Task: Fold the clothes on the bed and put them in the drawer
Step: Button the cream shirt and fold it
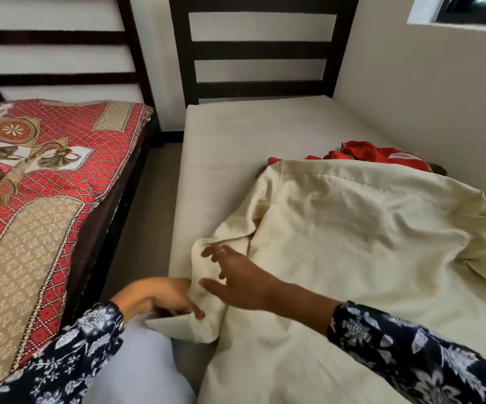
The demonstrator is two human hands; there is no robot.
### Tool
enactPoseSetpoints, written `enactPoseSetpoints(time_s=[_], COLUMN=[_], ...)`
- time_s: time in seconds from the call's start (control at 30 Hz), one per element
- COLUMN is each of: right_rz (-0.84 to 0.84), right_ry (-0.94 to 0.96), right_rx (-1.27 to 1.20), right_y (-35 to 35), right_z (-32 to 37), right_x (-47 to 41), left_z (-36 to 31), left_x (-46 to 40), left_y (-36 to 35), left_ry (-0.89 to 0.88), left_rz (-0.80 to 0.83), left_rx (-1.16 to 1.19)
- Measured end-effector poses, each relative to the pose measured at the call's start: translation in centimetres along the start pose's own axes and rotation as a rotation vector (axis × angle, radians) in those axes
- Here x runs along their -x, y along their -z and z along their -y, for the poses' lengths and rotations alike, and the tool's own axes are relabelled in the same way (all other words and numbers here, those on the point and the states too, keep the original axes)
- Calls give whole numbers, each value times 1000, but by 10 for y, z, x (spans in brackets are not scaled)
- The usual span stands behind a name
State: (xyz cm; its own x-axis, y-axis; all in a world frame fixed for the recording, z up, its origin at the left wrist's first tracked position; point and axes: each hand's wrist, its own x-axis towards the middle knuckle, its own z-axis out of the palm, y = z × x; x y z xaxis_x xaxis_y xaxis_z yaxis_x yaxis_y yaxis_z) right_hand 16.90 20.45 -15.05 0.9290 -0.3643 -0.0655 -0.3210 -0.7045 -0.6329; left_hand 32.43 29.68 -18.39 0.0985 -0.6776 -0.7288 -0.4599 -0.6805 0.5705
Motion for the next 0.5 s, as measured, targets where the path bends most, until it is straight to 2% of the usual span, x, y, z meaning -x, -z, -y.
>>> enactPoseSetpoints(time_s=[0.07,0.13,0.17,0.2,0.27,0.33,0.4,0.43,0.5], right_rz=[21,-30,-83,-146,-276,-397,-435,-389,-191], right_ry=[147,285,327,344,311,281,260,217,63], right_rx=[94,263,301,289,162,90,146,189,267], right_y=[-6,-10,-11,-10,-3,8,15,14,6], right_z=[10,19,23,29,43,54,55,50,34], right_x=[10,15,15,14,12,7,-1,-7,-17], left_z=[-5,-16,-21,-24,-27,-23,-16,-10,6], left_x=[2,13,22,30,52,61,62,59,43], left_y=[5,8,10,14,20,25,24,22,15], left_ry=[11,28,-28,-155,-394,-514,-473,-439,-336], left_rz=[-287,-665,-895,-1136,-1389,-1469,-1441,-1423,-1346], left_rx=[-222,-554,-716,-860,-969,-1001,-1027,-1044,-1080])
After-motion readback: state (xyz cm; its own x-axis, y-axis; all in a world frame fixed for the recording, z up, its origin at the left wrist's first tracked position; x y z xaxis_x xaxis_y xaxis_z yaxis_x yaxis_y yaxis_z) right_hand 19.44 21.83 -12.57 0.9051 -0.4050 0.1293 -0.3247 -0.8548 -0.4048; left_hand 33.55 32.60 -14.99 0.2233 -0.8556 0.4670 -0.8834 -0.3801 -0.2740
